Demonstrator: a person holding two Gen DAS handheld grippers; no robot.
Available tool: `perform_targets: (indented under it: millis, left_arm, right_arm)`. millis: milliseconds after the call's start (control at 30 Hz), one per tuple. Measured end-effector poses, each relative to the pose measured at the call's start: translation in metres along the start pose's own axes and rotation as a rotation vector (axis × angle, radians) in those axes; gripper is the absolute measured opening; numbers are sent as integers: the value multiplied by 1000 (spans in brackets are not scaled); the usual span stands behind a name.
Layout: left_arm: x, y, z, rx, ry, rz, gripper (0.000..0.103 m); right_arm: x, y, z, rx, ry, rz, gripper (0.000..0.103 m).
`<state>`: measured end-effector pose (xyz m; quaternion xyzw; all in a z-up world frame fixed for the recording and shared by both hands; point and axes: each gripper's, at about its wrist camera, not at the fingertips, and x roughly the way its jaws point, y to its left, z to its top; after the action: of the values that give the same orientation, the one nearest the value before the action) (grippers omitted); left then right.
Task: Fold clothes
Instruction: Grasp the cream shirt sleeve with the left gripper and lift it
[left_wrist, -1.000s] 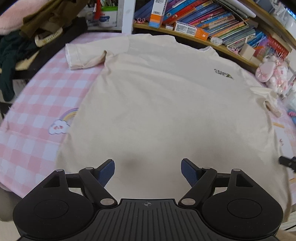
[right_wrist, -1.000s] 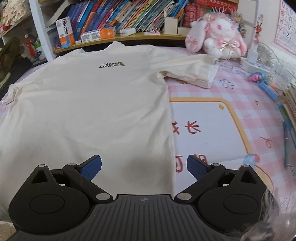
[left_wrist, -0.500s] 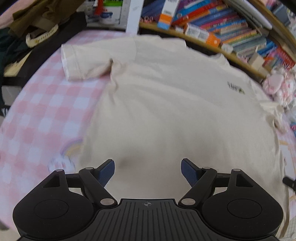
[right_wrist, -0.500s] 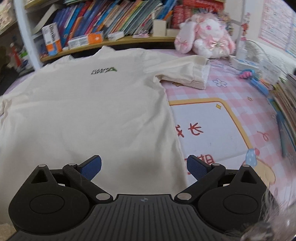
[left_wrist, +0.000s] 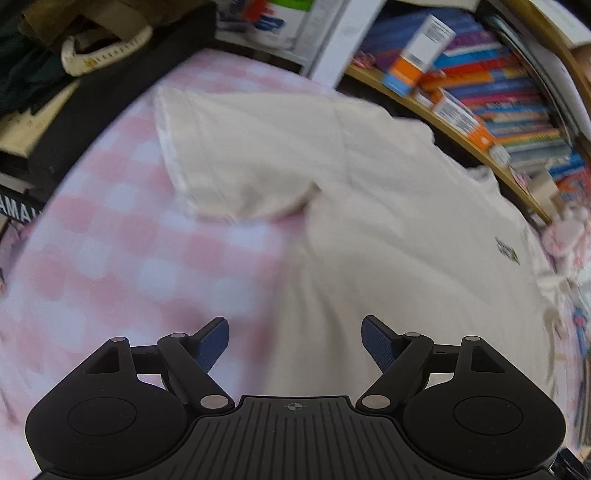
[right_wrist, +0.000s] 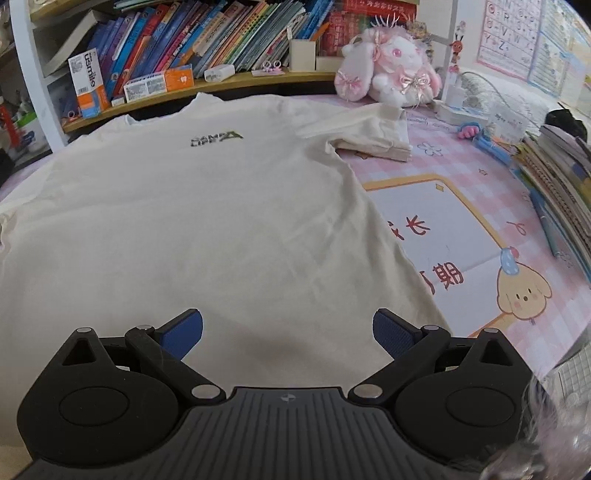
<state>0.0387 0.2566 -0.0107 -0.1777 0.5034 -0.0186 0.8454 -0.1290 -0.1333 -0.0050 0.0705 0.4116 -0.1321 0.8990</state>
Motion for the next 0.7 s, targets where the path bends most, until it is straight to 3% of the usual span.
perform_targets:
  millis: [100,300,433,700]
  left_arm:
    - [6,10,15,-29,-16,12,81]
    - [11,32,29,-182,-39,-50,81]
    - [11,40,34,-220,-59,-54,80]
    - [13,51,30,-301,-97,-68,78]
  right_arm:
    - [-8,11,2,16,-28,-4,99]
    - [-12,21,-3,3,-6,-46,99]
    - [-10,19,-1,40,-1,-46,99]
    - [-3,30,3,-9,3,-20,99]
